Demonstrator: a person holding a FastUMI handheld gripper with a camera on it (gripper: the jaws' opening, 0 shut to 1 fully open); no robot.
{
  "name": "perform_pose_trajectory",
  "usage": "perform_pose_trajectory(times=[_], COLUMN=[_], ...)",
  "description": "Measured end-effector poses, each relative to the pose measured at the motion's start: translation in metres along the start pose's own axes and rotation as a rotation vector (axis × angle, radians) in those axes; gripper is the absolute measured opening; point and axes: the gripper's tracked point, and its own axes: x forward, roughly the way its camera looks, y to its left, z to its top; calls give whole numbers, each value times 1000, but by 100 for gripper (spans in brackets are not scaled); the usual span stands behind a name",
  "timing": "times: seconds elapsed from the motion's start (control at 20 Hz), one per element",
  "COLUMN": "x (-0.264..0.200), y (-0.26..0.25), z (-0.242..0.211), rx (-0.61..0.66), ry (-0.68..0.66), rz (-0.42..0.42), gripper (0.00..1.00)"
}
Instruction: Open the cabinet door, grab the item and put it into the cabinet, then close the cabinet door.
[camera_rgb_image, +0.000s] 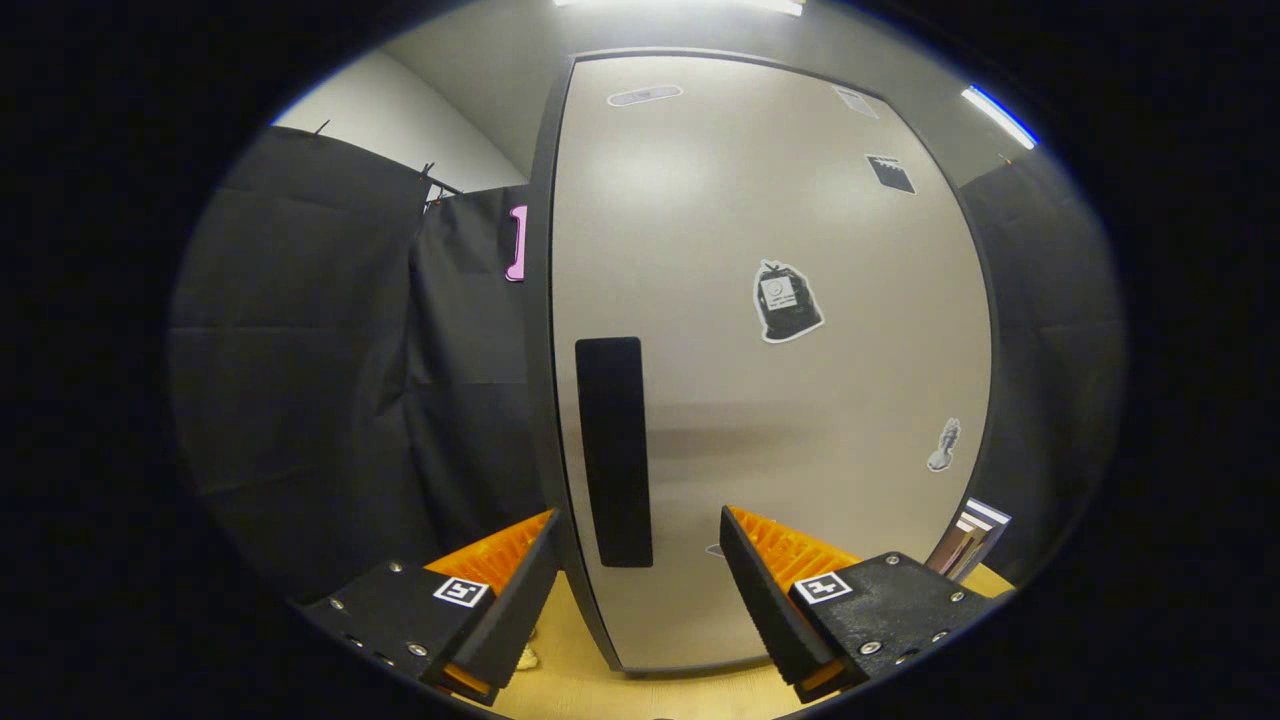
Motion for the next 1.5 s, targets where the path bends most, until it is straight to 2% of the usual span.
perform_pose_trajectory(times=[0.15, 0.3, 0.6, 0.95, 1.5], x=[18, 21, 18, -13, -76], y=[7, 5, 7, 7, -16], z=[-9, -15, -19, -19, -13], rx=[-19, -40, -67, -80, -51], ry=[42, 75, 84, 94, 93], rz=[12, 23, 80, 174, 421], gripper=[76, 37, 29, 29, 29])
